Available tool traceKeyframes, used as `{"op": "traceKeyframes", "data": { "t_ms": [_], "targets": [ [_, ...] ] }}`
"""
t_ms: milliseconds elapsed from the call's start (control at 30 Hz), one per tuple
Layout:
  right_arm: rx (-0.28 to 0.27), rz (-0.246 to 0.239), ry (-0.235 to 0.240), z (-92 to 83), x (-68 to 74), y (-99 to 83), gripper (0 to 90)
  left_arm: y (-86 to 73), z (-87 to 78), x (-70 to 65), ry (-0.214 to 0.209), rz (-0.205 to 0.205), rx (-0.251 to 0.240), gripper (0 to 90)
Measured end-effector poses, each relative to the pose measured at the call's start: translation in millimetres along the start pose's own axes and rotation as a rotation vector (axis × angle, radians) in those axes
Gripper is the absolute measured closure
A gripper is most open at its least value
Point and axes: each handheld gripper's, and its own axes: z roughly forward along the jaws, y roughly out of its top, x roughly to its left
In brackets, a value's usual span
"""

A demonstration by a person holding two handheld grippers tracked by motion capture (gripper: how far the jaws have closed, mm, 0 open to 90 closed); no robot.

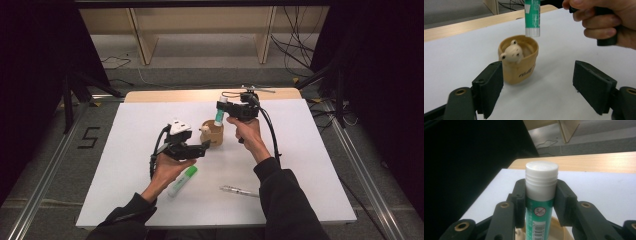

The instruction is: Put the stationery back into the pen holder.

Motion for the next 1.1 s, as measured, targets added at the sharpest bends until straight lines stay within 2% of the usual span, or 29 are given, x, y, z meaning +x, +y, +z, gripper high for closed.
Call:
{"op": "traceKeyframes", "data": {
  "t_ms": [67, 200, 300, 500, 633, 700, 767, 867, 1100],
  "targets": [
    [-0.002, -0.021, -0.023, 4.1, 0.5, -2.2, 65.8, -6.3, -10.2, 6.5, 0.001, 0.000, 0.002, 23.4],
    [0.004, -0.056, -0.060, 12.1, 0.8, -7.6, 65.7, -17.6, -25.9, 13.7, 0.017, 0.029, 0.021, 22.1],
    [0.016, -0.091, -0.081, 17.7, 3.5, -12.1, 65.7, -23.9, -32.7, 19.3, 0.022, 0.018, 0.032, 21.7],
    [0.036, -0.124, -0.096, 25.6, 6.7, -20.5, 65.5, -33.4, -38.5, 22.6, 0.024, 0.013, 0.054, 20.7],
    [0.066, -0.130, -0.104, 29.2, 4.7, -26.6, 64.2, -41.4, -37.5, 23.7, 0.034, 0.031, 0.094, 20.3],
    [0.089, -0.121, -0.094, 29.6, 3.4, -27.8, 47.9, -44.0, -36.8, 24.2, 0.036, 0.034, 0.111, 19.9],
    [0.101, -0.111, -0.066, 26.1, 3.0, -25.8, 39.0, -45.5, -36.3, 24.3, 0.036, 0.039, 0.124, 19.6],
    [0.070, -0.135, -0.046, 12.1, 5.5, -20.4, 31.3, -46.4, -36.3, 24.1, 0.040, 0.046, 0.135, 19.5],
    [0.030, -0.166, -0.030, -29.7, 8.2, -15.7, 26.4, -49.2, -34.7, 24.4, 0.041, 0.044, 0.166, 18.9]
  ]
}}
